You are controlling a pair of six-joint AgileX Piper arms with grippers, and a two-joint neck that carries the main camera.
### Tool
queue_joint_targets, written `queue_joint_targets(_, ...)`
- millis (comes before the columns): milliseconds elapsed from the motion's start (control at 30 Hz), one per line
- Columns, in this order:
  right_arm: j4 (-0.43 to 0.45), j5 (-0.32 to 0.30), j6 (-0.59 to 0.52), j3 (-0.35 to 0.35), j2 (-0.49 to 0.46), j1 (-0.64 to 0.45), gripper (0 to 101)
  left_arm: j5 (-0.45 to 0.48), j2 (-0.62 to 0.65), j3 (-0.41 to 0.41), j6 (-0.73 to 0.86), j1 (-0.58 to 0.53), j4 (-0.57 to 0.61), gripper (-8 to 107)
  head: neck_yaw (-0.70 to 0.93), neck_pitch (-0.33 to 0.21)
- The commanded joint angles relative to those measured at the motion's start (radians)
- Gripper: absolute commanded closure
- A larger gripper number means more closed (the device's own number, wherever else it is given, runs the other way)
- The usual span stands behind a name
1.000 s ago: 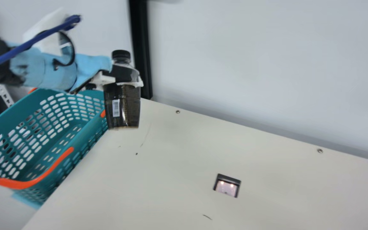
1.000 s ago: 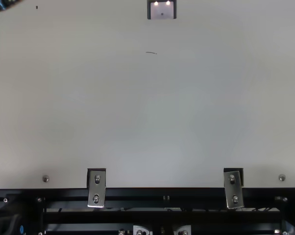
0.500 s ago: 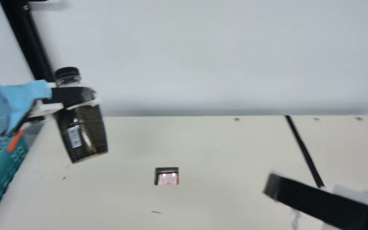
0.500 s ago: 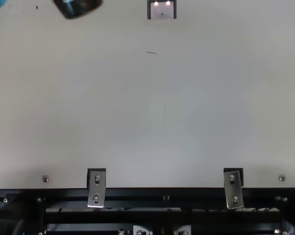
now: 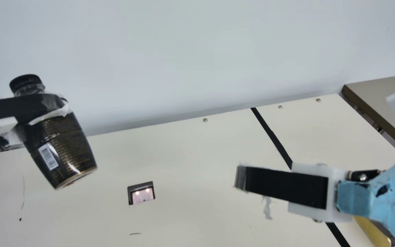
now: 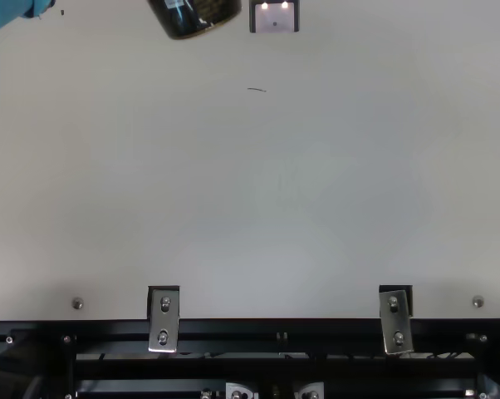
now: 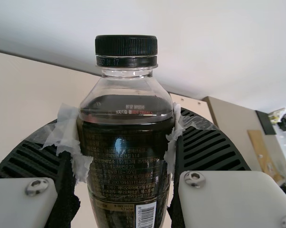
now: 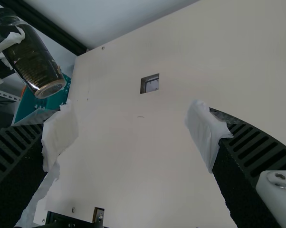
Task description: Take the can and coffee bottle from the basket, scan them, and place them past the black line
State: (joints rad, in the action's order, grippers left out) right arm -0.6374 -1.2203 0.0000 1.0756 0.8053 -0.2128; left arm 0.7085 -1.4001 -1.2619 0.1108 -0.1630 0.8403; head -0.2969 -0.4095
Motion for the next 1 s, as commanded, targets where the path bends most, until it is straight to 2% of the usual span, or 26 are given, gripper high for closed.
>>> queue_joint_targets(0,0.000,0.000,0.000,0.000,0.000,0.000,0,0.006,-0.004,-0.006,0.000,-0.013,0.024,89,-0.006,-0.027)
queue_joint_targets(267,0.000,0.000,0.000,0.000,0.000,0.000,0,-0.013,-0.030,-0.053,-0.049,-0.104,0.044,89,-0.006,-0.027)
queue_joint_targets(967,0.000,0.000,0.000,0.000,0.000,0.000,0,-0.101,-0.111,-0.276,-0.335,-0.317,0.019,89,-0.006,-0.027)
